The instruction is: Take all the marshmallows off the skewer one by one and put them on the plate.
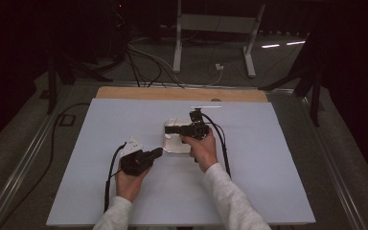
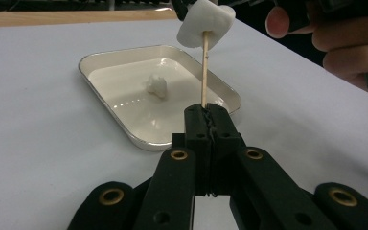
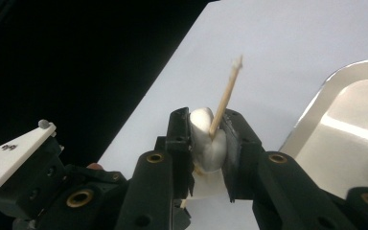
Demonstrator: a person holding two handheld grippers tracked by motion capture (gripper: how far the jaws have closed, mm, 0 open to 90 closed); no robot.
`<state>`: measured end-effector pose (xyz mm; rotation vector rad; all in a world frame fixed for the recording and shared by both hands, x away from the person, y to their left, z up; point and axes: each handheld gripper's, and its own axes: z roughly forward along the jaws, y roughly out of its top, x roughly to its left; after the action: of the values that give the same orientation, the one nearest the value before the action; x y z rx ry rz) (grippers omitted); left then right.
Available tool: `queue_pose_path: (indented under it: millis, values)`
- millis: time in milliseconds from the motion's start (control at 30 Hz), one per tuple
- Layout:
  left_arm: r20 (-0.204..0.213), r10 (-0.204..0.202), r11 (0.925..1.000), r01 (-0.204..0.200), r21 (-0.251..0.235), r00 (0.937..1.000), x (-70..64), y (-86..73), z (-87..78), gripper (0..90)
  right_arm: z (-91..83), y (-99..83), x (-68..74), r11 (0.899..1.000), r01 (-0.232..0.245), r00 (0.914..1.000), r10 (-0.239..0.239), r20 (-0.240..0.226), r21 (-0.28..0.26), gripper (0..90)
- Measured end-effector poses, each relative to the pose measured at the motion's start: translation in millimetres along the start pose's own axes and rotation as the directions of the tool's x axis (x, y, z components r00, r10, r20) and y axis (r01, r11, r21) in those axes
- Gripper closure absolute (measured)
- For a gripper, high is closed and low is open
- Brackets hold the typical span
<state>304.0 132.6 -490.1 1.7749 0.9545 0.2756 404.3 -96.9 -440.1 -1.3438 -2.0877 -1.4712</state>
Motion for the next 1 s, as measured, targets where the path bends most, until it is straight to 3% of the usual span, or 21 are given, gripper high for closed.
queue_pose_path:
  millis: [100, 300, 533, 833, 967, 1000]
  values:
    - [0.003, 0.012, 0.9999, -0.012, 0.009, 0.9999, -0.7, -0.3, 0.4, 90.0, -4.3, 1.4, 0.1, 1.0, 0.022, 0.9994, -0.022, 0.028, -0.014, 77.0]
    - [-0.012, 0.047, 0.998, -0.047, 0.043, 0.9988, -3.7, -1.9, 2.6, 90.0, -16.3, 6.8, -3.2, 0.998, 0.015, 0.9984, -0.011, 0.056, -0.065, 77.9]
    - [0.001, 0.056, 0.998, -0.056, 0.029, 0.9984, -5.0, -0.3, 1.3, 90.0, -28.9, 15.3, -8.8, 0.995, 0.013, 0.9966, -0.004, 0.082, -0.1, 78.3]
    - [-0.006, 0.075, 0.9963, -0.074, 0.044, 0.9972, -5.2, 0.5, -0.2, 90.0, -34.0, 18.3, -15.1, 0.992, -0.001, 0.9963, 0.012, 0.085, -0.128, 79.8]
    - [-0.026, 0.088, 0.9942, -0.086, 0.065, 0.9958, -6.2, 0.6, 0.2, 90.0, -37.4, 20.4, -16.0, 0.991, 0.01, 0.9947, 0.004, 0.103, -0.136, 80.7]
    - [-0.061, 0.112, 0.9885, -0.105, 0.109, 0.9919, -5.5, -2.4, 1.5, 90.0, -39.5, 20.7, -16.1, 0.988, 0.016, 0.9926, 0.002, 0.121, -0.151, 81.3]
